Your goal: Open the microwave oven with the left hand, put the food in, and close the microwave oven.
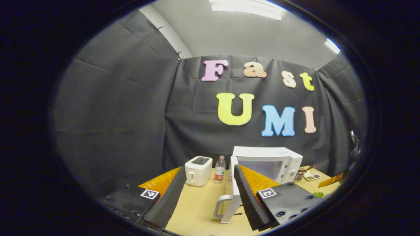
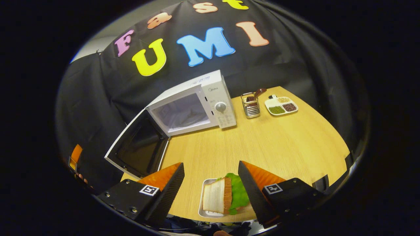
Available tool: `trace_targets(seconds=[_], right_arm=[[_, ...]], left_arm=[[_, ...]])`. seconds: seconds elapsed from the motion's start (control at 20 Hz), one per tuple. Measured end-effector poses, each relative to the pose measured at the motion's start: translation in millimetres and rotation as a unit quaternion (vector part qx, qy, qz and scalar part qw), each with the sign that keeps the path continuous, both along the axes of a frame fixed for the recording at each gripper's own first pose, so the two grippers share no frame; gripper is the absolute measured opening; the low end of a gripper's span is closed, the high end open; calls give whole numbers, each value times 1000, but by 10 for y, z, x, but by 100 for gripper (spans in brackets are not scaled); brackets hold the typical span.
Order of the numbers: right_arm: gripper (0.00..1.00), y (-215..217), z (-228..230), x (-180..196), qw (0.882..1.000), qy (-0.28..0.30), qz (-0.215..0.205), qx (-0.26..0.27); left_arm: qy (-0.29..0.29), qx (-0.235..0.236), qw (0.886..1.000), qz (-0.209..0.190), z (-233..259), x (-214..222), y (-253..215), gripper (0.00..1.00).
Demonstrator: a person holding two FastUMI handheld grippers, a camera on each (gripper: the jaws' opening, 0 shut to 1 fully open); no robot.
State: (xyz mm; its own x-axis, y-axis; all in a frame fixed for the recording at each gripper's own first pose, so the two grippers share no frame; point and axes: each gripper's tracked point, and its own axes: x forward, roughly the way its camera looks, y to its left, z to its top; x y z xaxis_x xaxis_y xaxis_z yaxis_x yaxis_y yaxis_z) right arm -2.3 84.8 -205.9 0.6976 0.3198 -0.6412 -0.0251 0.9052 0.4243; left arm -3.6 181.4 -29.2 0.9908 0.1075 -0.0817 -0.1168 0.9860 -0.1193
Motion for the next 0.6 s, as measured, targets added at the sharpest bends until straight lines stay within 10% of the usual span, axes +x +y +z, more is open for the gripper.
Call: trace_targets(seconds=[0.6], right_arm=[[100,11,-835,-479,982,170,58,64]], left_arm=[[24,18,999,21,-25,-137,-493,94]])
